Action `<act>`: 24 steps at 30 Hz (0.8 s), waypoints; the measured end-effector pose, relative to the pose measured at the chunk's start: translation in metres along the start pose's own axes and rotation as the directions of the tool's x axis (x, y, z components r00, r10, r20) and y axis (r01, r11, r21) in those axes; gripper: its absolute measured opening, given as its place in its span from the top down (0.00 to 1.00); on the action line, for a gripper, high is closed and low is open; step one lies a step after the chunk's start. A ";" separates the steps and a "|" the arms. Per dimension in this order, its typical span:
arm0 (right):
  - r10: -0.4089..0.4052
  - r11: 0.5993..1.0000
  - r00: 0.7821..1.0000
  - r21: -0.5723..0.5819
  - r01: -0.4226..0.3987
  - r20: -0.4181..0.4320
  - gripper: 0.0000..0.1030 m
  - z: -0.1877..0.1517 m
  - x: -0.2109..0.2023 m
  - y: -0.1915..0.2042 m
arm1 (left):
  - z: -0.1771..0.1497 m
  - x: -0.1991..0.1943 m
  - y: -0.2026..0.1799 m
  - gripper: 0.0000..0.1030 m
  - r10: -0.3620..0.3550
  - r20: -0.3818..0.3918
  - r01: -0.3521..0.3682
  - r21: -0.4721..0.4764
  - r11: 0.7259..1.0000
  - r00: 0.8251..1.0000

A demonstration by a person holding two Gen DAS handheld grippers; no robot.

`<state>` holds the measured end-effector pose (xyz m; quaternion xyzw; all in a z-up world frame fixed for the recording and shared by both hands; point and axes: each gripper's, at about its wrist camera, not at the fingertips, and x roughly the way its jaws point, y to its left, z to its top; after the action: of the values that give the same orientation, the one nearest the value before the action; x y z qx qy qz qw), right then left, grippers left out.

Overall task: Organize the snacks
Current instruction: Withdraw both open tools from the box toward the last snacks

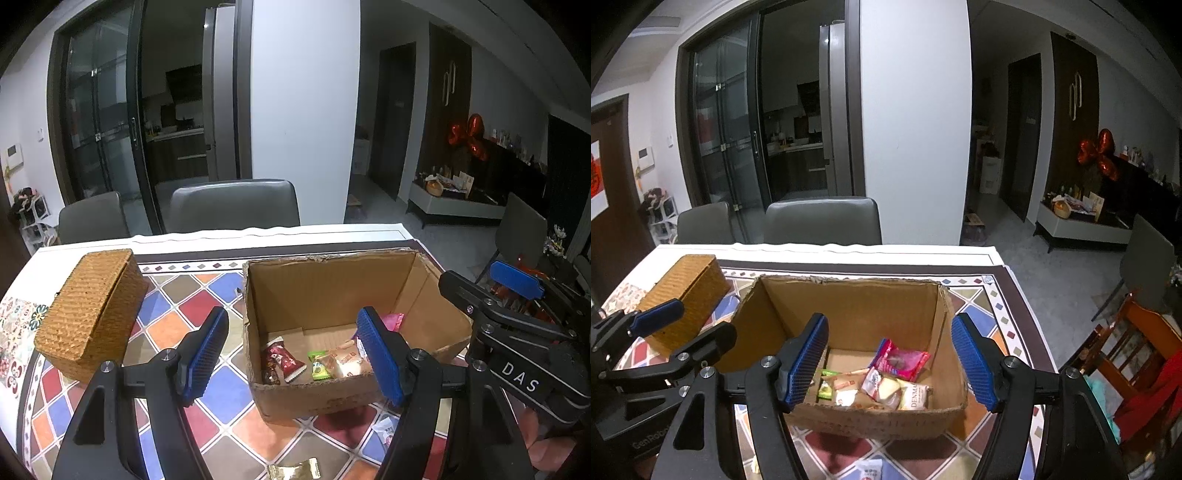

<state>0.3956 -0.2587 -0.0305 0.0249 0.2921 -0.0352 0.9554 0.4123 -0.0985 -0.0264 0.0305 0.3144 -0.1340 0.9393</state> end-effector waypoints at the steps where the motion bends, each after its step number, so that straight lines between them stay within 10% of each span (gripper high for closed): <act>1: 0.000 1.000 1.000 0.000 0.000 0.003 0.32 0.000 -0.003 0.000 | 0.000 -0.002 0.000 0.30 -0.001 0.001 0.001 0.000 1.000 1.000; 24: 0.004 1.000 0.999 0.003 -0.004 0.036 0.32 -0.015 -0.047 0.008 | -0.017 -0.052 0.005 0.29 0.017 0.036 -0.017 -0.006 1.000 0.999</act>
<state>0.3495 -0.2477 -0.0163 0.0266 0.2750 -0.0342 0.9605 0.3643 -0.0793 -0.0090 0.0280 0.2975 -0.1255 0.9460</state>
